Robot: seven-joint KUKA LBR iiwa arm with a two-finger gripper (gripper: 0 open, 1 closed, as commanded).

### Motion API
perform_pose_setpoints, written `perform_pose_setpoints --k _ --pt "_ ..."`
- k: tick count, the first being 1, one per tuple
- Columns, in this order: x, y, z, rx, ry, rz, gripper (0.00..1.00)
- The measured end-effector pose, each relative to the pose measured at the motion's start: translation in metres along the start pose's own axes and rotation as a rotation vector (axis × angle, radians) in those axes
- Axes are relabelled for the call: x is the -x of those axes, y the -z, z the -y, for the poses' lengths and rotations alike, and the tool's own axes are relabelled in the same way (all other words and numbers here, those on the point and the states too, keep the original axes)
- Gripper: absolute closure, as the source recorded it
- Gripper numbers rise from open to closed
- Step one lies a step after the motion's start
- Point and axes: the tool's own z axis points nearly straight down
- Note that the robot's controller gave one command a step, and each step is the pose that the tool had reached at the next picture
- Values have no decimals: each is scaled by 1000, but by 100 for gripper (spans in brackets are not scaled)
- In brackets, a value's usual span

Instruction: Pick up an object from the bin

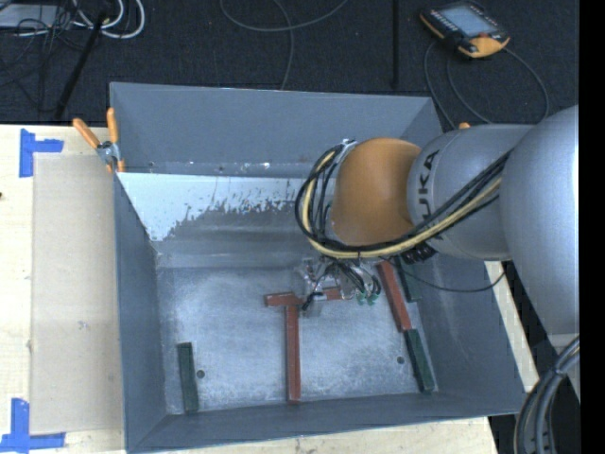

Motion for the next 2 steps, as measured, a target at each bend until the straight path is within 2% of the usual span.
perform_pose_setpoints --k 1,2 --pt "-1 -2 -1 1 0 -3 0" --pt "-1 -2 -1 1 -2 -3 100"
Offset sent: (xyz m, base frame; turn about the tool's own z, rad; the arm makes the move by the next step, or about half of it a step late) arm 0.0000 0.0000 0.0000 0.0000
